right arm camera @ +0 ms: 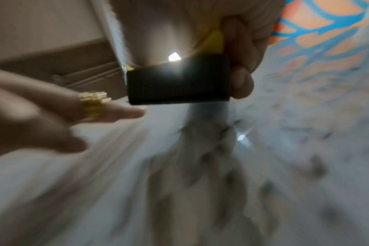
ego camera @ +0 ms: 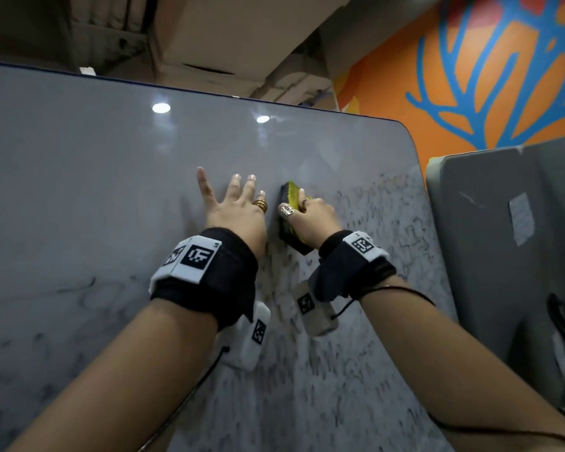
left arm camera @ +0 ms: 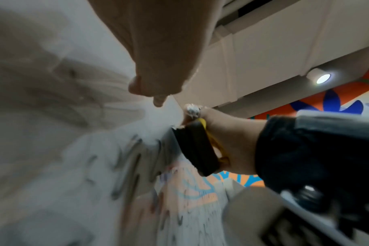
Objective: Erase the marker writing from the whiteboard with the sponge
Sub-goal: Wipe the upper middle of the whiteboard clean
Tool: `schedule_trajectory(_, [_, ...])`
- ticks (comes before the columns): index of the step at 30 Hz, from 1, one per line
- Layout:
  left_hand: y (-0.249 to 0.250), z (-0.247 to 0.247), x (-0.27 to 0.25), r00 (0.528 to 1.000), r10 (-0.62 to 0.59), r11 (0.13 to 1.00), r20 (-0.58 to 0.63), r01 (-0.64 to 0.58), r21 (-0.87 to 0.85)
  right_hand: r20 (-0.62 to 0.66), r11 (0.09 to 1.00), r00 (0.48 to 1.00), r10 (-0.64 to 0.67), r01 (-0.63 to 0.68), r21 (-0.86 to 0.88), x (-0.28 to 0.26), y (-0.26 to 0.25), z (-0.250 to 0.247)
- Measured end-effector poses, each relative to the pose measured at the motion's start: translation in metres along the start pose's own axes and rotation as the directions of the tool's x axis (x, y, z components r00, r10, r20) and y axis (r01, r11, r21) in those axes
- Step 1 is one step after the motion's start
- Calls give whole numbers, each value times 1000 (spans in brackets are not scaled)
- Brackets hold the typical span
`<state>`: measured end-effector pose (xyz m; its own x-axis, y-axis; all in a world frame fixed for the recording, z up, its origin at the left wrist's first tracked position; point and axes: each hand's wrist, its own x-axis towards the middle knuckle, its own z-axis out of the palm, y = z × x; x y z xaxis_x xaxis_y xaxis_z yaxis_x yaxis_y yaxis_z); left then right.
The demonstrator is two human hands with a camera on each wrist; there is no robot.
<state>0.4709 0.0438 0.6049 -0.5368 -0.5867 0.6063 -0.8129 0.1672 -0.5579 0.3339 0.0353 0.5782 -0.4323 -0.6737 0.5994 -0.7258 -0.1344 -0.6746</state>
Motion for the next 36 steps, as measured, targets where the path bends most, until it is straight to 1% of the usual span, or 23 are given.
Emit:
schedule_trajectory(2, [10,2,13,1000,16,999,16,-15,-34,-17,997,997,77,-78,-20,23,19,-15])
schedule_trajectory(3, [13,4,18,999,28,999,19,-27,-45,-30,993,992,119,-119,9,36,30,-23])
schedule_trajectory(6, [20,12,31,998,68,997,2,-68,-25,-59,968,981,183,-169,187,68,54,-38])
schedule_trajectory(8, [23,13,36,995,89,996,-47,-88,33,-59,963,983,174,-158,216,72,55,-40])
schedule_trajectory(10, [28,13,40,990,93,994,-101,-86,71,-15,968,993,113,-107,226,66,54,-29])
schedule_trajectory(12, [34,14,44,990,79,994,-114,-70,87,31,972,998,57,-62,226,56,55,-14])
schedule_trajectory(14, [39,16,47,993,55,994,-100,-45,102,40,960,998,45,-55,275,59,61,-8])
schedule_trajectory(16, [42,18,47,997,32,993,-70,-23,118,-5,952,996,92,-87,292,77,70,-12])
schedule_trajectory(18, [44,19,45,999,18,991,-34,-14,133,-56,955,982,180,-161,247,92,82,-20])
schedule_trajectory(20, [44,21,46,1000,4,992,-28,-1,126,-90,950,965,247,-223,218,99,93,-27])
schedule_trajectory(21, [45,22,47,999,-6,994,-31,10,112,-96,947,961,258,-231,224,101,97,-28])
schedule_trajectory(23, [48,25,49,999,-26,996,-25,28,82,-107,943,964,245,-211,256,104,100,-24])
schedule_trajectory(24, [50,26,50,999,-34,997,-15,35,75,-100,942,971,217,-181,282,102,98,-19])
schedule_trajectory(26, [57,25,54,999,-52,996,-9,53,77,-60,933,988,143,-114,343,93,94,-7])
schedule_trajectory(28, [61,22,60,998,-63,994,-24,65,85,-11,936,997,81,-72,344,87,92,0])
schedule_trajectory(29, [63,19,64,997,-64,995,-32,66,76,-13,938,997,73,-64,341,89,95,-2])
schedule_trajectory(31, [65,13,74,998,-51,998,-39,52,43,-43,935,996,84,-64,350,100,103,-10])
schedule_trajectory(34, [74,7,92,1000,21,999,-20,-20,34,-107,951,987,122,-85,298,119,116,-26])
schedule_trajectory(36, [86,8,104,998,55,997,6,-55,45,-126,929,978,164,-111,353,131,126,-36])
